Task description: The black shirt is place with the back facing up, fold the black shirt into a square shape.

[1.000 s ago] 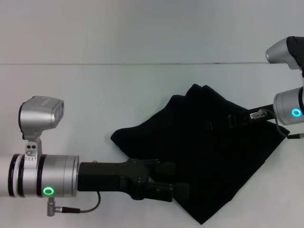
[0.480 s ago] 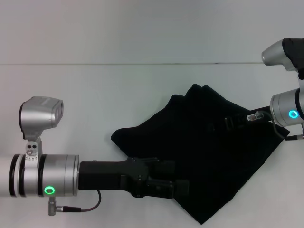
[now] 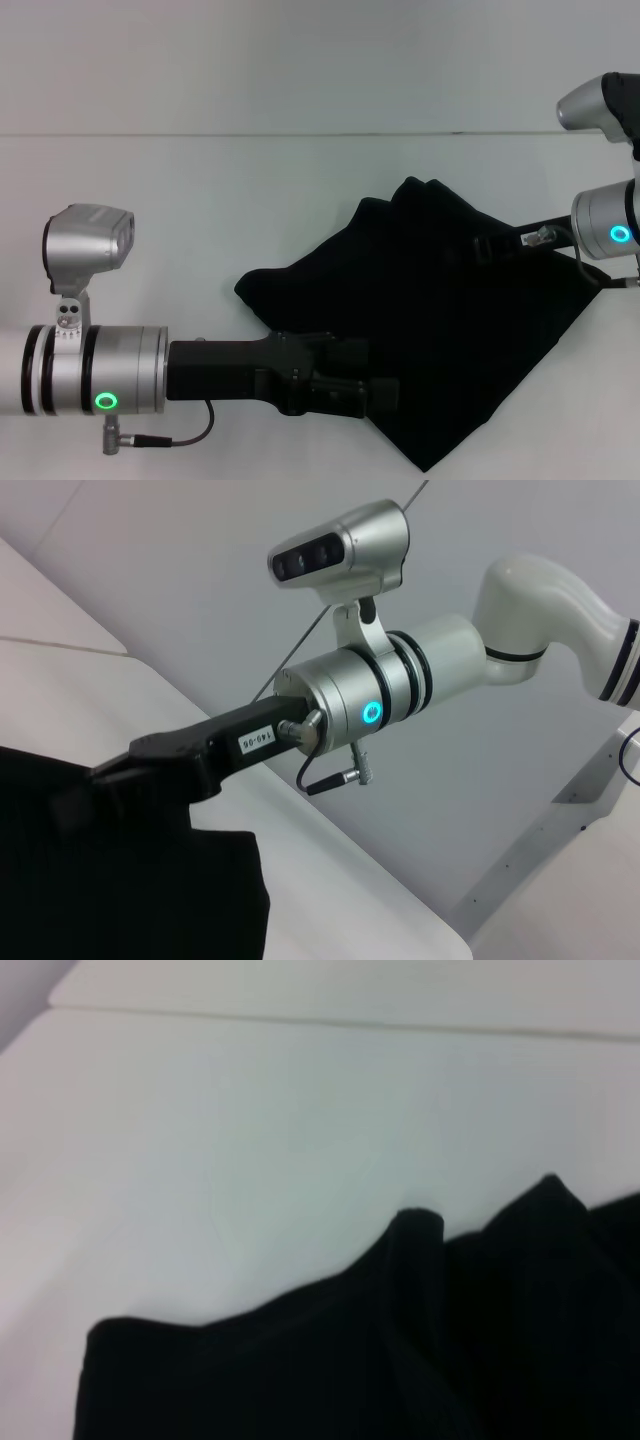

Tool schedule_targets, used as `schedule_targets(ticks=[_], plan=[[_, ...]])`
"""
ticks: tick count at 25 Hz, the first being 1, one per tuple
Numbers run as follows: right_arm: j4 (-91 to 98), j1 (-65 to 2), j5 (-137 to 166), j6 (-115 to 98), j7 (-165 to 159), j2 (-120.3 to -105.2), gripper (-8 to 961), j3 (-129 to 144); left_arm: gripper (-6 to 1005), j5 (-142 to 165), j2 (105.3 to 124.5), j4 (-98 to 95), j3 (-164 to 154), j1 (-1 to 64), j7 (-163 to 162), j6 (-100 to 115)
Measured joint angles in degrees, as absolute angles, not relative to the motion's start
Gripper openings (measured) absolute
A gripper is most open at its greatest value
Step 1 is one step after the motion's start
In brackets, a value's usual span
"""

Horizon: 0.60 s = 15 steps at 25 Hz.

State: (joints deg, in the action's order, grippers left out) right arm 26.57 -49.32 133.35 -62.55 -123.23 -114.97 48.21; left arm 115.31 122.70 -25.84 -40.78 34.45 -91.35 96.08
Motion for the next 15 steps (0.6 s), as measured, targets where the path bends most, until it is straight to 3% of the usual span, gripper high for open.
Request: schedule_targets(ticks=[2, 15], plan=[[26.8, -49.3, 132.3, -62.7, -122.7, -114.82, 35, 48.2, 945, 115.3, 122.7, -25.8, -40.8, 34.5, -91.5, 96.0], [32.3, -48.3, 128.9, -67.5, -122.1, -114.13, 81, 47.4, 940, 115.3, 122.7, -25.9, -39.4, 34.1, -91.8, 95.5]])
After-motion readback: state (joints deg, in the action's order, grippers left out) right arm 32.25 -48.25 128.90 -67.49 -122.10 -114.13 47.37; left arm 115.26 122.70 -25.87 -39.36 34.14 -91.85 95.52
